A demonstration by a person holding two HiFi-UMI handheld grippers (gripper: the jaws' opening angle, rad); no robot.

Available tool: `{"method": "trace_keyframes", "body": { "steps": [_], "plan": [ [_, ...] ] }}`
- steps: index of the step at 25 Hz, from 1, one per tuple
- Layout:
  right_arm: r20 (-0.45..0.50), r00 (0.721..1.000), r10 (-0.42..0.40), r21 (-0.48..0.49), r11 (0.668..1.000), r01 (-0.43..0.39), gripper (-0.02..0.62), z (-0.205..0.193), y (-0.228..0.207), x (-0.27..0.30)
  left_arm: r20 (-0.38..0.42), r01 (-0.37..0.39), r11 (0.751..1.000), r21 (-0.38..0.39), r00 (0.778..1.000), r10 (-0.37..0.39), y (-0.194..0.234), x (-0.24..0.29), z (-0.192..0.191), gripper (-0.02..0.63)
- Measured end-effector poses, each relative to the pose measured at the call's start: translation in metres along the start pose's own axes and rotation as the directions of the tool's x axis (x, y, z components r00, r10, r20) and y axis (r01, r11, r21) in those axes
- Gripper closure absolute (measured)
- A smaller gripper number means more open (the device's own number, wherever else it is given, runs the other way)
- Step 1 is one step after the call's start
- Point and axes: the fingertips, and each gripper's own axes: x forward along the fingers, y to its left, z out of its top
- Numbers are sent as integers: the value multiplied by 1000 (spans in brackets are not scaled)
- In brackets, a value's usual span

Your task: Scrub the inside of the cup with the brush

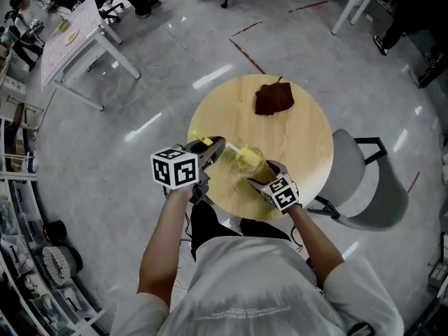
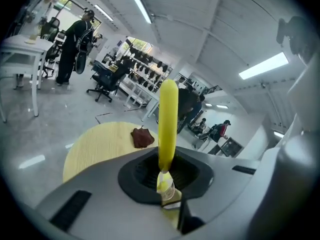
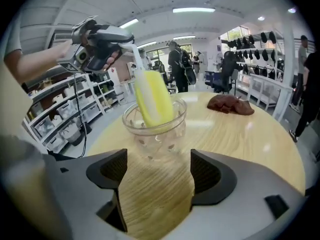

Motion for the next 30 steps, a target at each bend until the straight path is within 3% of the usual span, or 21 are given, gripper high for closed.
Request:
{"method": "trace_keyframes", "body": {
  "steps": [4, 7, 10, 12, 14, 19, 23, 30],
  "plan": [
    [11, 999, 52, -173, 984, -49, 193, 22, -9, 7, -80, -6, 987, 162, 997, 19, -18, 20, -21, 561],
    [-6, 997, 79, -321, 944, -76, 195, 28, -5, 14, -126, -14, 948, 317, 990, 56, -32, 34, -36, 561],
    [0, 998, 70, -317, 946, -66, 195, 28, -3, 17, -142, 2, 900, 436, 988, 67, -47, 40, -47, 561],
    [16, 998, 57, -292, 955, -50, 195, 28, -3, 18, -161, 34, 879, 475, 986, 49, -56, 43, -54, 561],
    [30, 999, 43, -272, 962, -33, 195, 28, -4, 19, -183, 68, 885, 460, 983, 19, -63, 46, -58, 560],
    [24, 1000, -4, -220, 976, 10, 195, 20, -4, 22, -195, 96, 935, 341, 980, -29, -62, 45, -58, 555],
    [-8, 998, -60, -156, 986, 58, 198, 2, -1, 24, -142, 94, 979, 180, 987, -69, -53, 38, -47, 555],
    [-1, 997, -80, -118, 990, 79, 198, -3, 0, 21, -14, 106, 994, -14, 994, -106, -33, 11, -16, 555]
  ]
}}
